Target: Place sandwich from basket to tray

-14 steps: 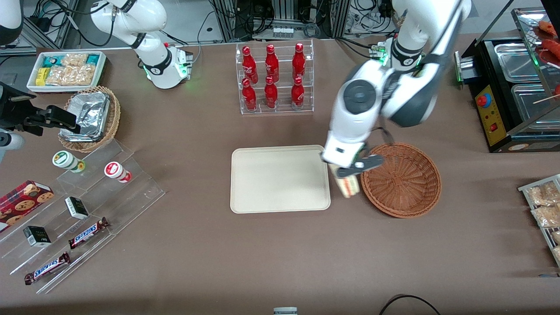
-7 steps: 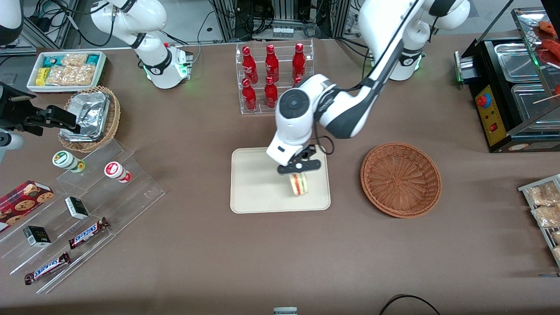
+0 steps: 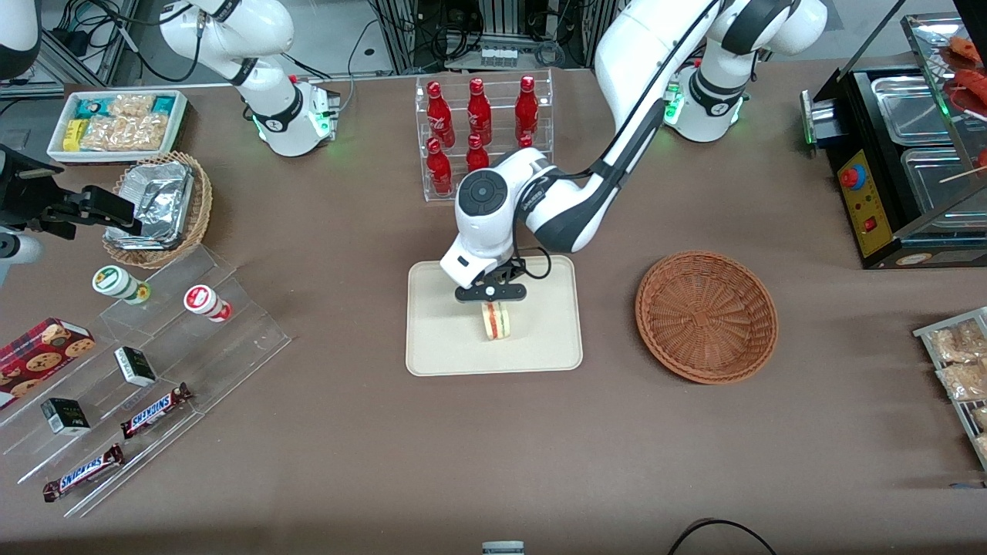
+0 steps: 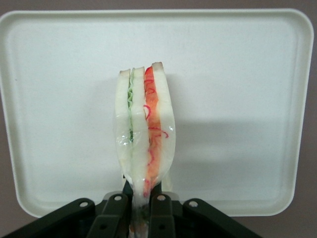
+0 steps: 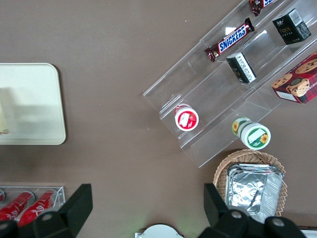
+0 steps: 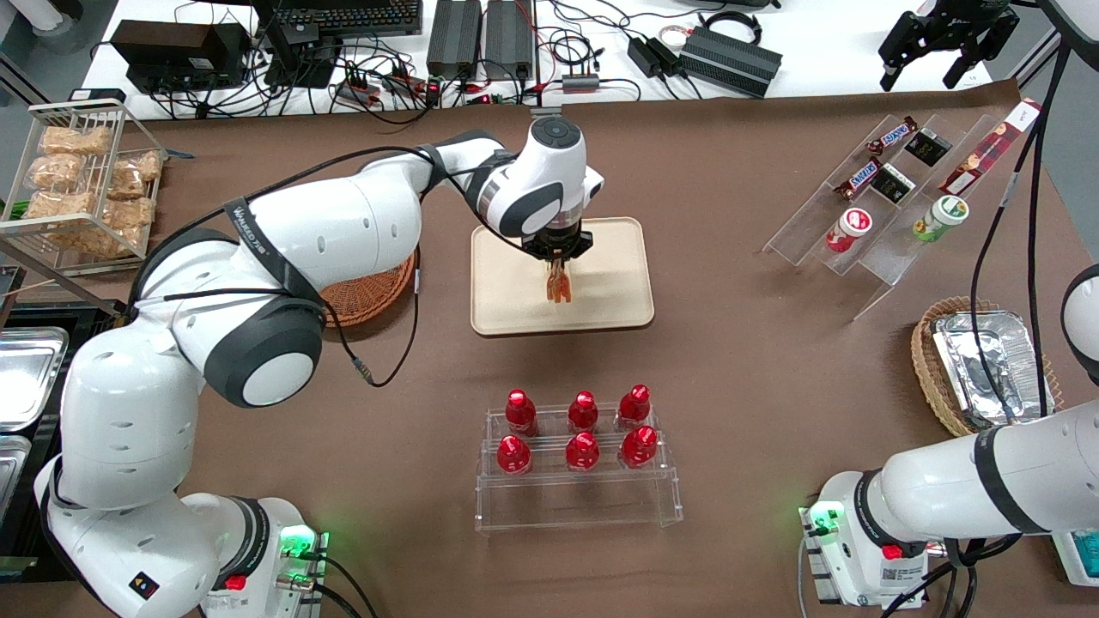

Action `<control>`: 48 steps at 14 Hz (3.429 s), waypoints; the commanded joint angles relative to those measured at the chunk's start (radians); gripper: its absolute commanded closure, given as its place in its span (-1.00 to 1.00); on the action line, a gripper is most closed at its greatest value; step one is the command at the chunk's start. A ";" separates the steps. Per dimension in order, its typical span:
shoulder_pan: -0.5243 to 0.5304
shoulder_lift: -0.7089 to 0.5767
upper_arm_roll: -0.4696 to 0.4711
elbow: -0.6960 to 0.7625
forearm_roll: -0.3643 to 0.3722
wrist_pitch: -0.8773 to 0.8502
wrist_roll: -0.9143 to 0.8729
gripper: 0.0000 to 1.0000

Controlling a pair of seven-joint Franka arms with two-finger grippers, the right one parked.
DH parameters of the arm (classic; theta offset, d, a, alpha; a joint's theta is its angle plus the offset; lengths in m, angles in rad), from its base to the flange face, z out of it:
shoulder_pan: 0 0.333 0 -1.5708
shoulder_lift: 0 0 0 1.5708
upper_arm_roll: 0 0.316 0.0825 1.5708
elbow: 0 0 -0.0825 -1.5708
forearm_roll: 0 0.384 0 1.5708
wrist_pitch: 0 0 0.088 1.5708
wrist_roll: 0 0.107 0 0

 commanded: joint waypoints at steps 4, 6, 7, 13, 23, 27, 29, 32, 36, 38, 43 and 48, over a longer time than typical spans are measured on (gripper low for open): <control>-0.041 0.055 0.008 0.033 0.065 0.003 0.003 1.00; -0.041 0.061 0.010 0.036 0.065 0.024 0.002 1.00; -0.039 0.064 0.010 0.035 0.064 0.058 -0.009 0.57; -0.041 0.030 0.008 0.029 0.053 0.046 -0.055 -1.00; 0.103 -0.240 0.014 0.016 -0.004 -0.315 -0.035 -1.00; 0.258 -0.372 0.016 -0.052 0.007 -0.359 0.032 -1.00; 0.347 -0.456 0.016 -0.118 0.008 -0.361 0.112 -1.00; 0.460 -0.531 0.016 -0.171 0.007 -0.385 0.243 -1.00; 0.620 -0.606 0.014 -0.163 -0.004 -0.469 0.492 -1.00; 0.674 -0.646 0.014 -0.163 -0.008 -0.497 0.585 -1.00; 0.752 -0.738 0.016 -0.174 -0.039 -0.581 0.770 -1.00; 0.726 -0.788 0.105 -0.171 -0.078 -0.640 0.877 -1.00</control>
